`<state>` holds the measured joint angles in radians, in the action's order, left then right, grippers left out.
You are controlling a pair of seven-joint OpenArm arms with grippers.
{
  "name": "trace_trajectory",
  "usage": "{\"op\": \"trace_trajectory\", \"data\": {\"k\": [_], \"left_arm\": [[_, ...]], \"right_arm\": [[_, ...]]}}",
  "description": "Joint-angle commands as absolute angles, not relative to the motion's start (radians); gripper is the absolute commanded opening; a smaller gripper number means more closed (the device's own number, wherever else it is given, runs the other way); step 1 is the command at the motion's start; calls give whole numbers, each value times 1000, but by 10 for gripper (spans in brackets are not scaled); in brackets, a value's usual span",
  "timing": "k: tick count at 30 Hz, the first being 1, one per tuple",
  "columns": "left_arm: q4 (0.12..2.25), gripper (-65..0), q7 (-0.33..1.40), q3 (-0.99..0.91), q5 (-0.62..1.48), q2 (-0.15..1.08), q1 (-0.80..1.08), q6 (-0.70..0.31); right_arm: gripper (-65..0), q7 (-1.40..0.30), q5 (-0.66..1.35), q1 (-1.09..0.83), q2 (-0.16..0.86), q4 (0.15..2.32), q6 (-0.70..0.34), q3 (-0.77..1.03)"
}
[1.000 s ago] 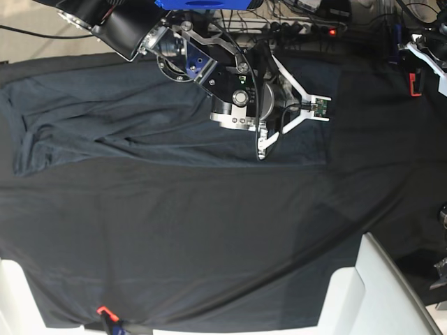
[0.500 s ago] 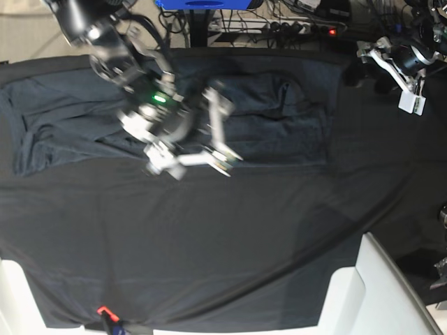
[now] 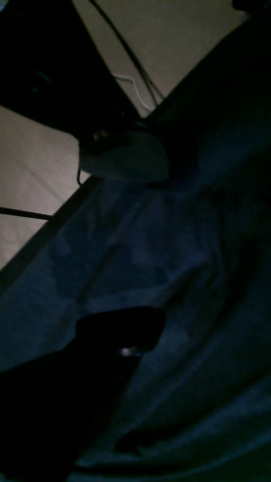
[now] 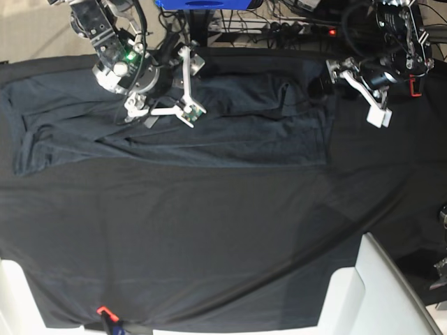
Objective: Fold the T-shirt properly
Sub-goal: 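Lay the fabric down and lift the right gripper toward the collar edge, then reach the left gripper to the shirt's side edge and grasp it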
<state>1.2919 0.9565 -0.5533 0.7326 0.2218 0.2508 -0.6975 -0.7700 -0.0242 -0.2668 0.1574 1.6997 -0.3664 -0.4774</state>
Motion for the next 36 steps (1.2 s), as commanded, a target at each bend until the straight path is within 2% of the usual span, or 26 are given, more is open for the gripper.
{"op": "trace_trajectory", "data": {"k": [1,7,13,21,22,24,26,29,33,36], "left_arm": [[1274,0,957,-556,710,234,234,-698],[1173,-3,895,-498,685,234,186,-698],[1168,-87,894,-418,685,196,186,-698],[1164,-102,894,-417,682,162,183,-698],[1164,-130,894,-418,682,163,180,-698],[1164,-235,892,-420,682,166,177,-698],[1162,-385,891,-420,682,174,174,-698],[1150,-650,826,-415,682,176,173,-698],[1038,-650,776,-420,671,193,124,-698],[1035,-650,774,-423,651,214,114,-698]], "right_arm": [[-165,-757,-21,-263,156,1718,-367,-473],[-225,-760,-21,-265,156,1718,-367,-479],[-224,-760,-21,-269,154,1718,-367,-476],[-224,-762,-21,-271,154,1718,-367,-475],[-224,-762,-21,-271,154,1718,-367,-475],[-224,-762,-21,-274,154,1718,-367,-475],[-224,-760,-21,-282,154,1718,-367,-475],[-224,-760,-21,-285,154,1718,-367,-475],[-224,-756,-21,-306,156,1721,-367,-475],[-225,-754,-21,-320,156,1722,-367,-473]]}}
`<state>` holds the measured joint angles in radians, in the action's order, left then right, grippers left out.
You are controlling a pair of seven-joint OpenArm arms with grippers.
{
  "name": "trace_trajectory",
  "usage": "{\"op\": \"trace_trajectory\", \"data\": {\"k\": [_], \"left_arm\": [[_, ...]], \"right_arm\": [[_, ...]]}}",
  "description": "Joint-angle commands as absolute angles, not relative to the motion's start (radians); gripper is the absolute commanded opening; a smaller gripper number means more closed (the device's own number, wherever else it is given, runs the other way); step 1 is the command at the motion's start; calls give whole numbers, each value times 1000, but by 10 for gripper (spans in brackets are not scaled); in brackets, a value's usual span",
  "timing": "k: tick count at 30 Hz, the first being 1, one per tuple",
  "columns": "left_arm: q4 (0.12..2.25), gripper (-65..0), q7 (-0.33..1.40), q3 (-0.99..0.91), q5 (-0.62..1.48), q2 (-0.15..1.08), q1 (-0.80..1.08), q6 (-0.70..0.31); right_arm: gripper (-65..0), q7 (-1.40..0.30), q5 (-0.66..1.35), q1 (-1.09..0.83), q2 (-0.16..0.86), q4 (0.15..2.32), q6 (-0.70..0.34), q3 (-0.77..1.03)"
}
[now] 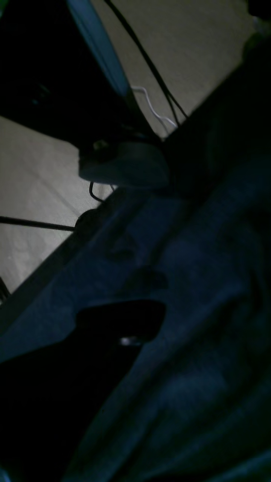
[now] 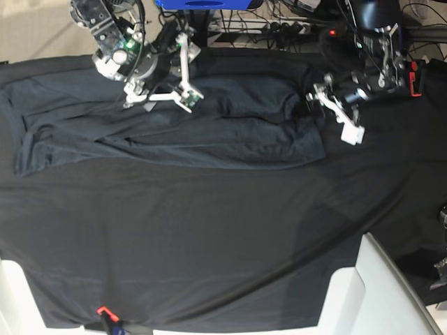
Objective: Fold the T-shirt properly
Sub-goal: 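Reach the left gripper to the shirt's side edge and grasp it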
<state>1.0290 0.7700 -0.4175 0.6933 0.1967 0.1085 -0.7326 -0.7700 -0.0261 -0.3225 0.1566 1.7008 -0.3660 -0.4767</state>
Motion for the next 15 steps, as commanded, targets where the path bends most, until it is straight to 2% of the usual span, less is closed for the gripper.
{"op": "trace_trajectory", "data": {"k": [1,10,15], "left_arm": [[1056,-650,774,-435,647,226,114,-698],[1216,-650,782,-576,645,341,217,-698],[1412,-650,782,-624,644,349,314,-698]], "right_arm": [[-225,-754,-21,-326,156,1725,-367,-473],[-225,-754,-21,-328,154,1727,-361,-472],[-225,-754,-19,-323,151,1727,-360,-472]]}}
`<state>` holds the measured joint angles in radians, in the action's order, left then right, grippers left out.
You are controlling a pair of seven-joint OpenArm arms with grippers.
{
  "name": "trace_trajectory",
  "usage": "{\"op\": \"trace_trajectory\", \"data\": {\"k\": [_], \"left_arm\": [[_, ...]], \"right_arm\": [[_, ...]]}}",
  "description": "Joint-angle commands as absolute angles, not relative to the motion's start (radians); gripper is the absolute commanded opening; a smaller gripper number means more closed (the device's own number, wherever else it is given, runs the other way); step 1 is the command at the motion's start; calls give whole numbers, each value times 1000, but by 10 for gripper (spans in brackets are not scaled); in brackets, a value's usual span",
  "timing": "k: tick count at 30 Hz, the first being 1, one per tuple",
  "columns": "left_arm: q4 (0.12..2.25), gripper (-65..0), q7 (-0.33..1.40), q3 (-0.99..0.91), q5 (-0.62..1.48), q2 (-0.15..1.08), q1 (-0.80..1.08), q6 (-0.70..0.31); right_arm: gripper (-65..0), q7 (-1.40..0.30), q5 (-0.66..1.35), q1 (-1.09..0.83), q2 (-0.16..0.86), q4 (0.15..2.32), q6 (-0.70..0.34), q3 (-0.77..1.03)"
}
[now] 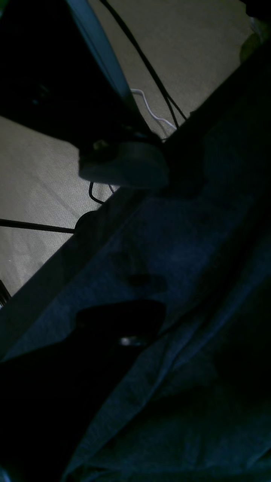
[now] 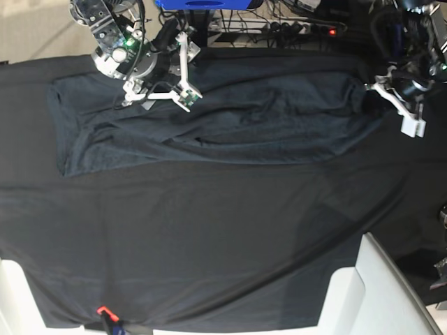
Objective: Fold the T-shirt properly
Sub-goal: 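Reach the left gripper to the shirt's side edge and grasp it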
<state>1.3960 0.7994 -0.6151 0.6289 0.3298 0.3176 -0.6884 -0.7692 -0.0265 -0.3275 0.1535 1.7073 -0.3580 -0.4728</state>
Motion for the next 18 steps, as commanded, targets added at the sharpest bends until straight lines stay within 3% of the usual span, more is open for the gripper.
{"op": "trace_trajectory", "data": {"k": [1,7,14,18], "left_arm": [[1455,-650,782,-618,644,344,332,-698],[1684,-650,780,-499,644,263,414,-690],[1784,-650,779,-242,644,209,412,-433],[1781,-650,779,-108,644,185,363,-344]], "right_arm": [[-225,-754,-19,-323,151,1727,-360,-472],[-225,-754,-19,-325,147,1727,-360,-432],[-225,-754,-19,-335,82,1727,-369,-174],[-225,-754,-18,-334,79,1727,-426,-73]]}}
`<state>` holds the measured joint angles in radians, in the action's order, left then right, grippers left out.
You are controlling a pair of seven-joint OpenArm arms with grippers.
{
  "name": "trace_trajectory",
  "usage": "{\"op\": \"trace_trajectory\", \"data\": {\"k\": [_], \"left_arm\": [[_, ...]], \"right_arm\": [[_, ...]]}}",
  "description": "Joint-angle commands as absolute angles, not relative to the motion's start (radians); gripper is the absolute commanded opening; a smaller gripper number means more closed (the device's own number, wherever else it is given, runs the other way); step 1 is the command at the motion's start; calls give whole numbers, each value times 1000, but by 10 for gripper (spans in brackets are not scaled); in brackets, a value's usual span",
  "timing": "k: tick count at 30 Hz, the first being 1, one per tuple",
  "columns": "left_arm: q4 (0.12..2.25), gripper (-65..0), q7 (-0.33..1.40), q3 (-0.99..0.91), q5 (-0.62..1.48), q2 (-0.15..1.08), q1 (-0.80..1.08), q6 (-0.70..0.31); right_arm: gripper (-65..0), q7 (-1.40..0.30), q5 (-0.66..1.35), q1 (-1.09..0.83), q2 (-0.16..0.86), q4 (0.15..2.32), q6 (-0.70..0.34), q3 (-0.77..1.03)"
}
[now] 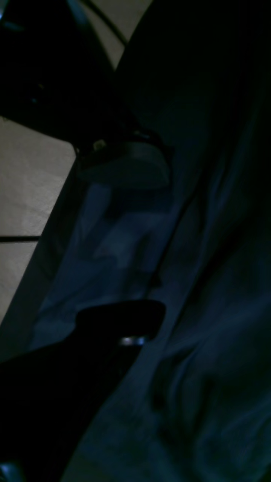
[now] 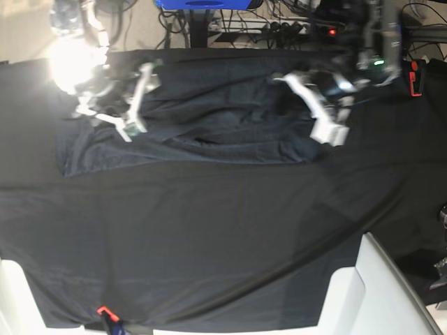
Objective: Fold the T-shirt properly
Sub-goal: 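Reach the left gripper to the shirt's side edge and grasp it, then fold the grasped side with the left gripper toward the right gripper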
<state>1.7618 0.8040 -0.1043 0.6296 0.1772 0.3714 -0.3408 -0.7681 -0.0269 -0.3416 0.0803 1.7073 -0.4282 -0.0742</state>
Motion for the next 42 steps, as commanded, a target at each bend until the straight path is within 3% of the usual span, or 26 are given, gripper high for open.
{"op": "trace_trajectory", "data": {"k": [1,8,12,40,42], "left_arm": [[1779,-650,779,-76,644,182,351,-326],[1719,-650,779,114,648,165,246,-174],[1659,-650,774,236,648,162,206,-139],[1555,-650,780,254,645,71,150,-139],[1547,-586,780,262,645,71,145,-139]], "right_arm": [[-225,-754,-18,-334,76,1727,-440,-48],[-225,-754,-18,-320,22,1725,-579,137],[-225,-754,-18,-318,24,1725,-585,160],[-225,-754,-18,-320,24,1725,-585,159],[-225,-754,-18,-320,24,1725,-585,159]]}}
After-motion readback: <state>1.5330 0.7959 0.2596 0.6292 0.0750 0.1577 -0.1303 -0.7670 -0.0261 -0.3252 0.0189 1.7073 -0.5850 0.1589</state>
